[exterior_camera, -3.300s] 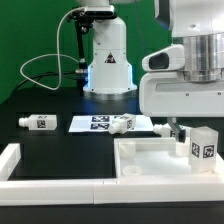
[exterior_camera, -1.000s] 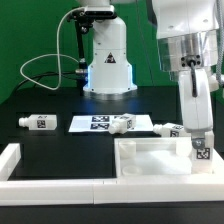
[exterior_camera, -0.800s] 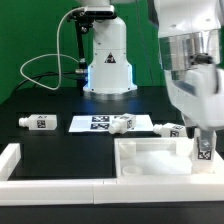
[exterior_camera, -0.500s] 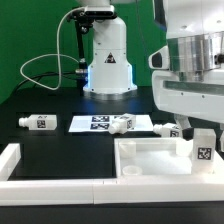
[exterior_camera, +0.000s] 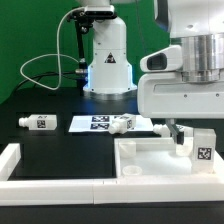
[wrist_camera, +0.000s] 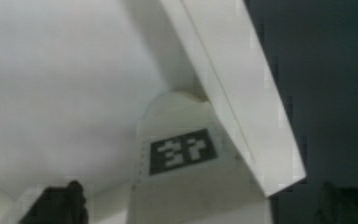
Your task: Assemble one leg
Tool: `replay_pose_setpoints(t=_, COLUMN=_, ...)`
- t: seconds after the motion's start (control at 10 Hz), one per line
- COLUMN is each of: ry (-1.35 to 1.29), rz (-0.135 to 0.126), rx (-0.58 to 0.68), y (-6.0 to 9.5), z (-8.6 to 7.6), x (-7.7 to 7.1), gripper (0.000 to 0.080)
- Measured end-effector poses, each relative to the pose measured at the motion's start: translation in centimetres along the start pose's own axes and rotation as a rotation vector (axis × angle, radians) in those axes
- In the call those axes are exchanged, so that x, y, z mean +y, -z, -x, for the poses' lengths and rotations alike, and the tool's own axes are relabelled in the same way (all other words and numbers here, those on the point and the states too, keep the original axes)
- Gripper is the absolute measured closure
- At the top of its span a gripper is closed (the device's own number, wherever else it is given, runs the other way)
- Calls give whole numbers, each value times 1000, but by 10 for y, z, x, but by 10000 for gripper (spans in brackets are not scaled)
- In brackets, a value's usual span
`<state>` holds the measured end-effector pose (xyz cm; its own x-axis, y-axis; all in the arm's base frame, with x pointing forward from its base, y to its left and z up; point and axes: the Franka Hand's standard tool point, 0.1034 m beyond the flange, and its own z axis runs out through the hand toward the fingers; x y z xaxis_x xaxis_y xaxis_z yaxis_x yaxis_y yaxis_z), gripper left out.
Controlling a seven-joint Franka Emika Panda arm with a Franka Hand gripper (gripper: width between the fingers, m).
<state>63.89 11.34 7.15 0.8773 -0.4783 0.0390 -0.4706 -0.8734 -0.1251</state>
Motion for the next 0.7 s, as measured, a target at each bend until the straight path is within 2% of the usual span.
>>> replay_pose_setpoints(t=0.1, ry=2, rz=0, rx=0, y=0, z=0, x=1, gripper=253)
replay_pose_setpoints(t=0.2, ry=2, rz=0, rx=0, y=0, z=0, x=1, gripper=388)
replay_pose_setpoints(t=0.3, ry=-79, rz=-1, rx=-1, y=0, z=0, x=0, gripper=388)
replay_pose_setpoints(t=0.4, ry=-151, rz=2, rx=-2, y=0, z=0, x=2, gripper=511)
replay_pose_setpoints(t=0.5, ry=-176, rz=2, rx=-1, y=0, z=0, x=3, gripper=511)
replay_pose_setpoints(t=0.7, ry=-398, rz=5, rx=2, y=-1, z=0, x=2, gripper=511)
